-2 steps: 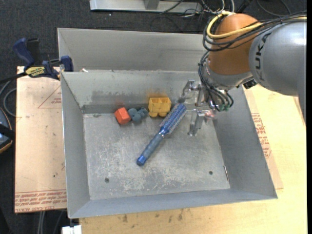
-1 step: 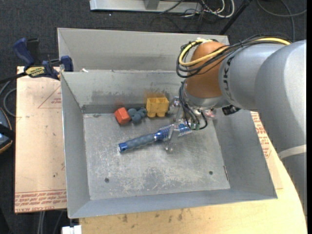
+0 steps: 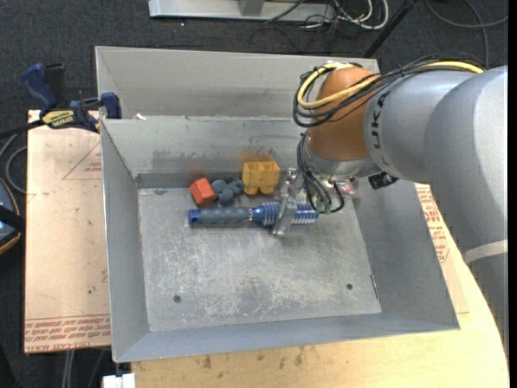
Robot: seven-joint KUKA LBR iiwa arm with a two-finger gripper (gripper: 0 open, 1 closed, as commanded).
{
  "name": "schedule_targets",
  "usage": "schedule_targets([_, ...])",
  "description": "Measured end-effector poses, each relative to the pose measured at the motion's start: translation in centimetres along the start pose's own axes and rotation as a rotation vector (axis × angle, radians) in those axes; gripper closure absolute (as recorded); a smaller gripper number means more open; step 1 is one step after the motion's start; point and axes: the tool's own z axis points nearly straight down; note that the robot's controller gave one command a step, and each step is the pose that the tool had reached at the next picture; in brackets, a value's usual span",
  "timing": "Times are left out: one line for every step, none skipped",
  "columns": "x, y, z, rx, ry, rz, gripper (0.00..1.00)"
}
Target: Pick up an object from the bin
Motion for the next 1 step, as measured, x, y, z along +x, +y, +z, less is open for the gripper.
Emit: schedule_targets([-1.19,-1.40,-13.58,0.002,0.007,-0.031,1.00])
